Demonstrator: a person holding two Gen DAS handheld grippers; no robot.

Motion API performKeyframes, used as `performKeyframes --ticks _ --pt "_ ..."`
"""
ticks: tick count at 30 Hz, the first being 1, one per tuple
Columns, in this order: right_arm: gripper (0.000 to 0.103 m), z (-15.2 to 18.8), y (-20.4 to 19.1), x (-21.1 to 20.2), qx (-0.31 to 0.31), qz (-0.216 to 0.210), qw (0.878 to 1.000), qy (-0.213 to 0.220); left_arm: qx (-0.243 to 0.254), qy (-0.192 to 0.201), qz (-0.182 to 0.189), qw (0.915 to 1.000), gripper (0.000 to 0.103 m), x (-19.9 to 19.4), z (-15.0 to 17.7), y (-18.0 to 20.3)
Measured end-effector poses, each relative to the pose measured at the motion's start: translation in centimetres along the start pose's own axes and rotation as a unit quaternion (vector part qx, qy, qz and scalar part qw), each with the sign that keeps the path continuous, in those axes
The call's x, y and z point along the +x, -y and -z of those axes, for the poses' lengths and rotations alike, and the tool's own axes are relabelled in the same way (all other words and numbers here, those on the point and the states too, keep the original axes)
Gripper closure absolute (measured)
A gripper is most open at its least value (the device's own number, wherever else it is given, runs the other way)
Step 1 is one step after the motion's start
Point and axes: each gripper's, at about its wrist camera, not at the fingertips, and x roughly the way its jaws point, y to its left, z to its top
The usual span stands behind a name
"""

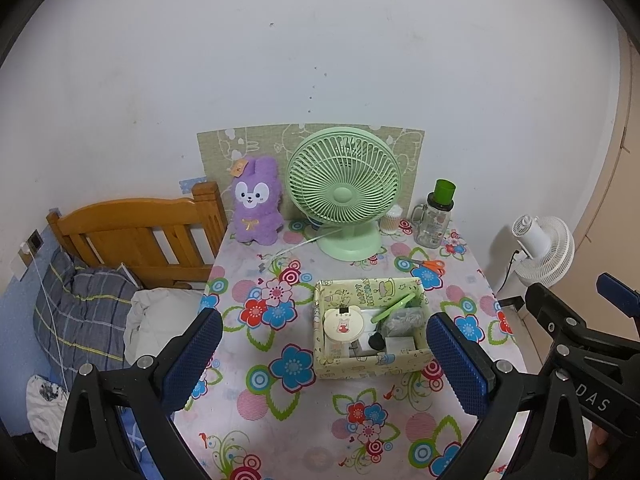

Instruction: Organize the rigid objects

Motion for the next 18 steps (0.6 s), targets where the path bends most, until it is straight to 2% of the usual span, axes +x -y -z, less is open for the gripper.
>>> performKeyframes --ticks 18 --pt "0.001 0.11 -0.24 0.00 0.002 0.007 1.000 -0.004 0.004 -0.002 0.007 1.0000 0.000 0.19 -0.06 -0.23"
